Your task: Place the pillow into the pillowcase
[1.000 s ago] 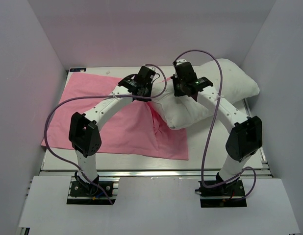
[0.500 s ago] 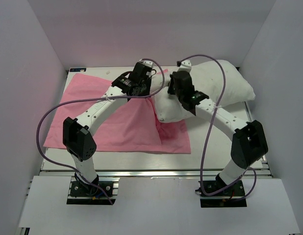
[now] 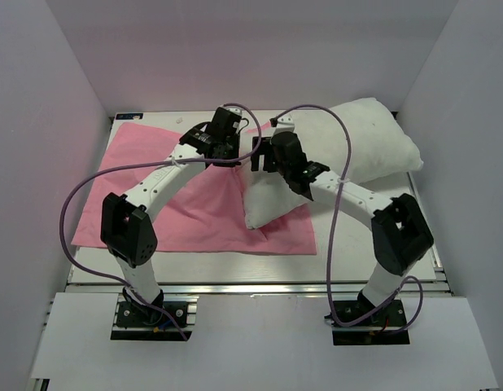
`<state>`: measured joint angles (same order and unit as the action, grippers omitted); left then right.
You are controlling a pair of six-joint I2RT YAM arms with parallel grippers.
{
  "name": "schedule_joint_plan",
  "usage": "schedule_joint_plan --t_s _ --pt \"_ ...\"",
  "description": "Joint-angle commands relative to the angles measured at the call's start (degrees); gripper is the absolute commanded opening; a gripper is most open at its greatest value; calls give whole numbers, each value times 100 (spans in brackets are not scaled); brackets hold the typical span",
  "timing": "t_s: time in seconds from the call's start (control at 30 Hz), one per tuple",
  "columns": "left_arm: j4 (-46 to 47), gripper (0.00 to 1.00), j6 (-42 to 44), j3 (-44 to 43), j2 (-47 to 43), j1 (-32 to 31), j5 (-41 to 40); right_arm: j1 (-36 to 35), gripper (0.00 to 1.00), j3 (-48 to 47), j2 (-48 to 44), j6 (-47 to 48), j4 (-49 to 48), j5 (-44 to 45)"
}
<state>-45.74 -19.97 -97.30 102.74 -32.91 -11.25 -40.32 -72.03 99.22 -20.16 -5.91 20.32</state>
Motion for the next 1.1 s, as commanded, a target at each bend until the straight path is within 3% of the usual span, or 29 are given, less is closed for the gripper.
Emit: schedule_joint_plan --t_s 0.0,0.1,0.27,0.47,0.67,0.73,0.77,0.8,0.83,1.07 --pt "135 0 -86 132 -483 126 175 -29 89 -434 -691 888 843 -1011" --pt "170 0 -95 211 -518 162 175 -29 89 -689 -1166 1477 1837 -1275" --pt "328 0 -121 413 -720 162 290 -29 89 -567 -1774 1358 3365 -1776" --pt "329 0 -104 448 -852 162 377 -353 89 443 -2153 1015 3658 -2805" --pt "329 0 -104 484 -913 162 413 -442 84 445 -1381 690 3281 -2824" --pt "328 0 -104 492 -948 153 500 -451 69 235 -976 637 2878 -2569" --pt "320 0 -104 492 -957 162 544 -442 56 103 -844 628 2789 -2524" --pt "328 0 -95 501 -992 162 588 -451 12 -20 -634 628 2588 -2385" --pt "320 0 -95 501 -1001 162 597 -442 0 -143 -554 593 2482 -2244" --pt "100 0 19 282 -1071 162 553 -127 0 -549 -737 312 1604 -1768"
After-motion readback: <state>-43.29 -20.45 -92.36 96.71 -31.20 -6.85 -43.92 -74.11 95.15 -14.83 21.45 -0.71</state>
